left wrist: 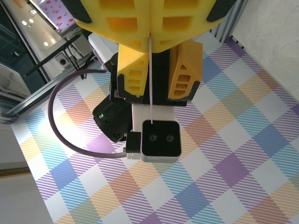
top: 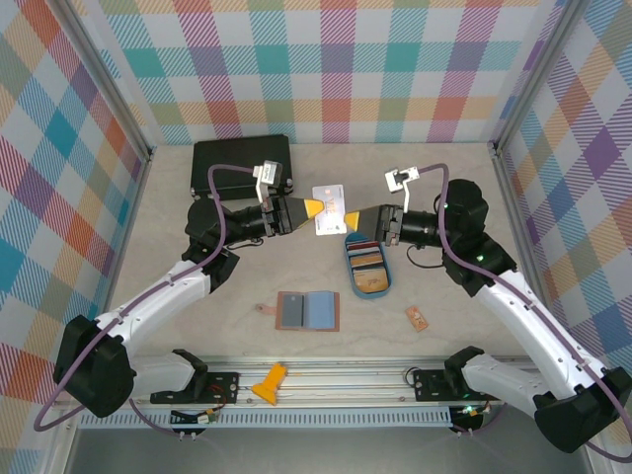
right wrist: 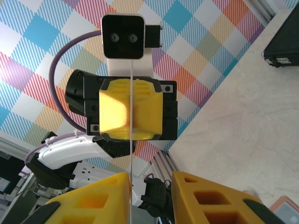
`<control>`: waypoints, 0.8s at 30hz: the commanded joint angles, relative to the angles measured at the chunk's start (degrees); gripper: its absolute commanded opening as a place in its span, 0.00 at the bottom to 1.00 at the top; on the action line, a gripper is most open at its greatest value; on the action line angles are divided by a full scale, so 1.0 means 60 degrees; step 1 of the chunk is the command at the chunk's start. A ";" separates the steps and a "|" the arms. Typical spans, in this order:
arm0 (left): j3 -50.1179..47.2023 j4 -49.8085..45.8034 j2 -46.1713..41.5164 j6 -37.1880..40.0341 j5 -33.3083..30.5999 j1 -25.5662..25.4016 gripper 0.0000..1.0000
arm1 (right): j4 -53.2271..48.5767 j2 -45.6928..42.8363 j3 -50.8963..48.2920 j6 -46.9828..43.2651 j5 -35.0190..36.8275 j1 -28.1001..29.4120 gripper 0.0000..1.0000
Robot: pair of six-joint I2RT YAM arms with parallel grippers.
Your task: Put the credit cards into the card holder
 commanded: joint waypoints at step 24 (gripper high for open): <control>0.0693 -0.1431 -0.0041 0.0877 0.0870 -0.0355 0.00 | -0.0958 0.0393 0.0644 -0.0890 -0.1730 -0.0026 0.00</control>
